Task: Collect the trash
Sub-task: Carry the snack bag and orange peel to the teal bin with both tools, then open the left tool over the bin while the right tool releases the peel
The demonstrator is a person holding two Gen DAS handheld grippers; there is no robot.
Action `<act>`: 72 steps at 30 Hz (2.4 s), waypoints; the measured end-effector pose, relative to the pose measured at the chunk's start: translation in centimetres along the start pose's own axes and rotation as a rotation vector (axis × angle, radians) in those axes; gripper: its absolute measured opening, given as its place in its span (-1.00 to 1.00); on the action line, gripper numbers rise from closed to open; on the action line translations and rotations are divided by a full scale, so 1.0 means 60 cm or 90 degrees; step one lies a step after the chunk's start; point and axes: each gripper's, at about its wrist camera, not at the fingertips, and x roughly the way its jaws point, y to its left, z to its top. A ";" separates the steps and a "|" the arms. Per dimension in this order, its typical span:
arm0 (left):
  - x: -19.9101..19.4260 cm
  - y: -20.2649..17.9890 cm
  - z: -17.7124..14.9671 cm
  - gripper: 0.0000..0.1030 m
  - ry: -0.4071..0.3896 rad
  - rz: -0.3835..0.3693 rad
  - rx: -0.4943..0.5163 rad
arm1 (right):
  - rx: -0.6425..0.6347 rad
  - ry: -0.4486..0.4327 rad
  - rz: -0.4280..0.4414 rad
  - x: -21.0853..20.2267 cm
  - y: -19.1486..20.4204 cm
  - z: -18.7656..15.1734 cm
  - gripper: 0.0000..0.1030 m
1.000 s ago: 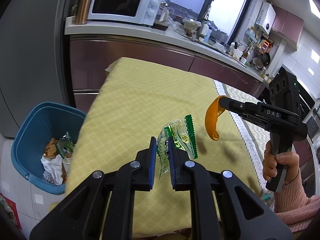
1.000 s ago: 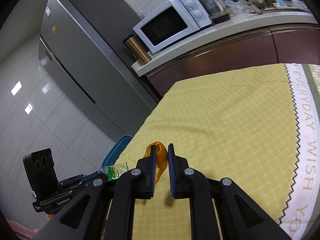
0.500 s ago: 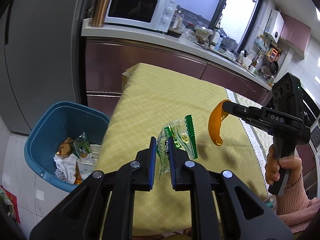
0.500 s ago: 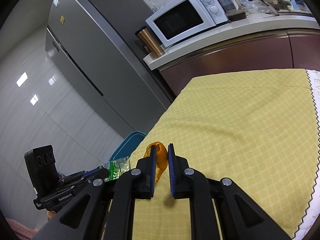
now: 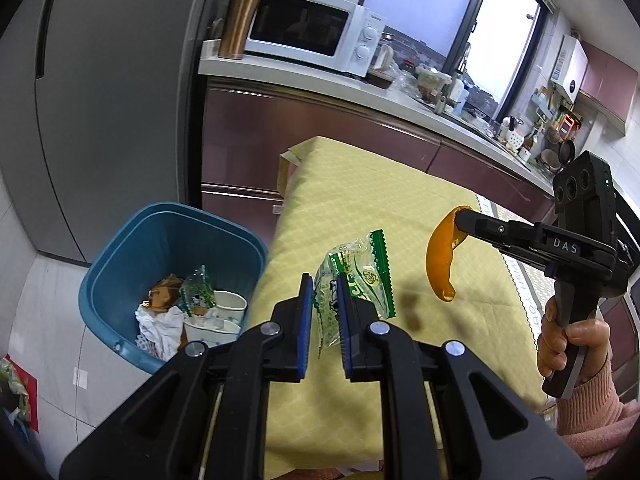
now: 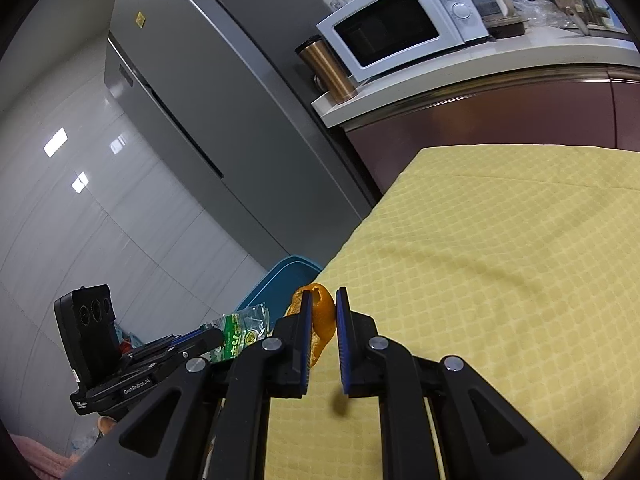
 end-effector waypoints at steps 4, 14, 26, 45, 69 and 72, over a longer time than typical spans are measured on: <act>-0.003 0.012 0.001 -0.76 -0.003 0.007 -0.006 | -0.006 0.008 0.008 0.014 0.009 0.002 -0.80; -0.016 0.043 0.003 -0.76 -0.015 0.031 -0.025 | -0.022 0.026 0.025 0.047 0.038 0.011 -0.80; -0.030 0.096 0.005 -0.76 -0.026 0.069 -0.057 | -0.050 0.048 0.047 0.094 0.079 0.020 -0.80; 0.006 0.163 0.002 -0.76 -0.005 0.117 -0.096 | -0.072 0.094 0.050 0.187 0.117 0.026 -0.80; 0.082 0.209 -0.006 -0.74 0.042 0.142 -0.129 | -0.095 0.158 0.005 0.270 0.131 0.008 -0.78; 0.095 0.215 -0.009 -0.72 0.051 0.142 -0.135 | -0.099 0.168 -0.003 0.279 0.133 0.005 -0.74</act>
